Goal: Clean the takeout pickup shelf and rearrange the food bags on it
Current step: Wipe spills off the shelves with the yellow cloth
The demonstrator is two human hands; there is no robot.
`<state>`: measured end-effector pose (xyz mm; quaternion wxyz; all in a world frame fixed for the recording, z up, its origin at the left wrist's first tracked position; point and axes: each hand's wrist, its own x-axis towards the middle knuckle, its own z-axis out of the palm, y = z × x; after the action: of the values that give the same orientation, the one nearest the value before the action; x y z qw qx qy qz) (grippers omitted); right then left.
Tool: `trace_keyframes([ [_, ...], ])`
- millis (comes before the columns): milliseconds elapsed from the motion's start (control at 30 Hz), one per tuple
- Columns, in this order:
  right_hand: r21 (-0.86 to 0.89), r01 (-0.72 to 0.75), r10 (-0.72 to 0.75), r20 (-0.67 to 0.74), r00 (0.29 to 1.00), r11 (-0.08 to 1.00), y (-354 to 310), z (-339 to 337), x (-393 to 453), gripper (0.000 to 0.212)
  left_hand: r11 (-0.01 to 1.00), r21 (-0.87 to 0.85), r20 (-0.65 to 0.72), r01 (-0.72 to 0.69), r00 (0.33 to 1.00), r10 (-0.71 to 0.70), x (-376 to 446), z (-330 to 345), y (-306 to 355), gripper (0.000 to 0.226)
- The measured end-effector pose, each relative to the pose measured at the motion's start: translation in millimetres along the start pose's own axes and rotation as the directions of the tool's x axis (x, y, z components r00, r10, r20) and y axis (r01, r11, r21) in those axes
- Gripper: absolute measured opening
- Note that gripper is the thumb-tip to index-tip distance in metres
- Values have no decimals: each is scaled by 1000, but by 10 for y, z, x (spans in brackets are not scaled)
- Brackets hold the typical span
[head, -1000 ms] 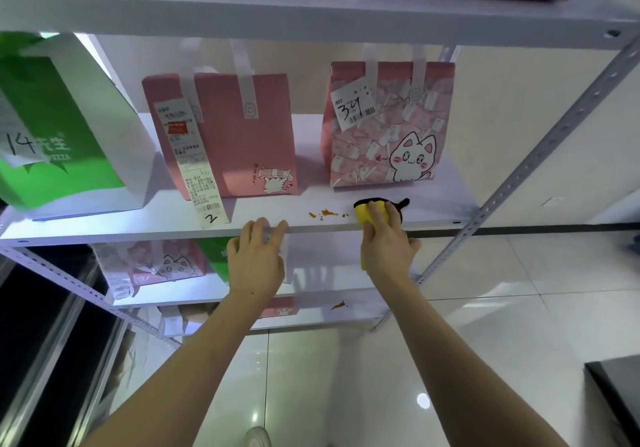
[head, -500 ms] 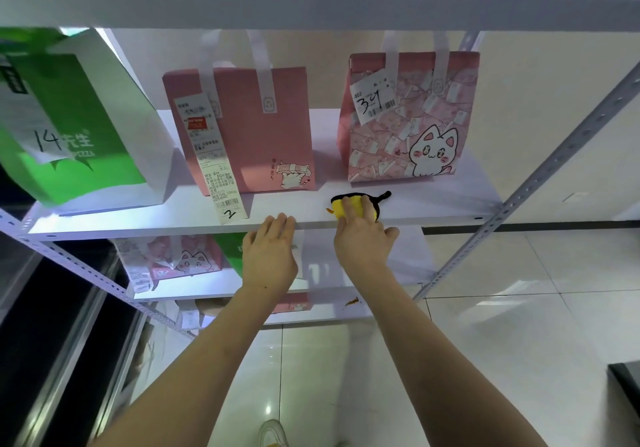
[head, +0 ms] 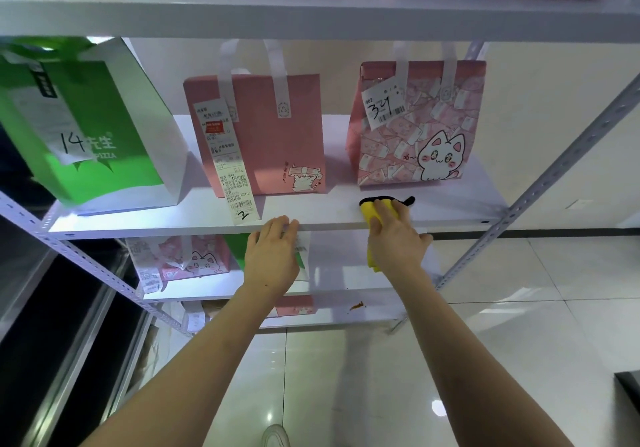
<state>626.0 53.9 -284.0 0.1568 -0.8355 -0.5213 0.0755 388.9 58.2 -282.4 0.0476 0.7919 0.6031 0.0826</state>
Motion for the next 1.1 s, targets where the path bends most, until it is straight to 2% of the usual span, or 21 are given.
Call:
trace_keyframes([
  [233, -1, -23, 23, -5, 1000, 1000, -271, 75, -5, 47, 999, -48, 5, 6, 1000, -6, 7, -39, 51, 62],
  [467, -48, 136, -133, 47, 990, 990, -802, 283, -231, 50, 1000, -23, 17, 8, 1000, -7, -11, -45, 5, 66],
  [667, 2, 188, -188, 30, 982, 982, -466, 192, -212, 45, 1000, 11, 31, 19, 999, -19, -14, -33, -36, 71],
  [867, -16, 39, -38, 62, 997, 999, 13, -122, 65, 46, 999, -12, 33, 39, 999, -39, -10, -1, -20, 72],
  [1000, -32, 15, -14, 40, 999, 999, -139, -61, 48, 46, 999, -34, 49, 38, 998, -36, -3, -10, -15, 72],
  [1100, -7, 48, -47, 20, 999, 999, -341, 48, -34, 46, 999, -35, 68, 29, 997, -27, 1, -22, -4, 70],
])
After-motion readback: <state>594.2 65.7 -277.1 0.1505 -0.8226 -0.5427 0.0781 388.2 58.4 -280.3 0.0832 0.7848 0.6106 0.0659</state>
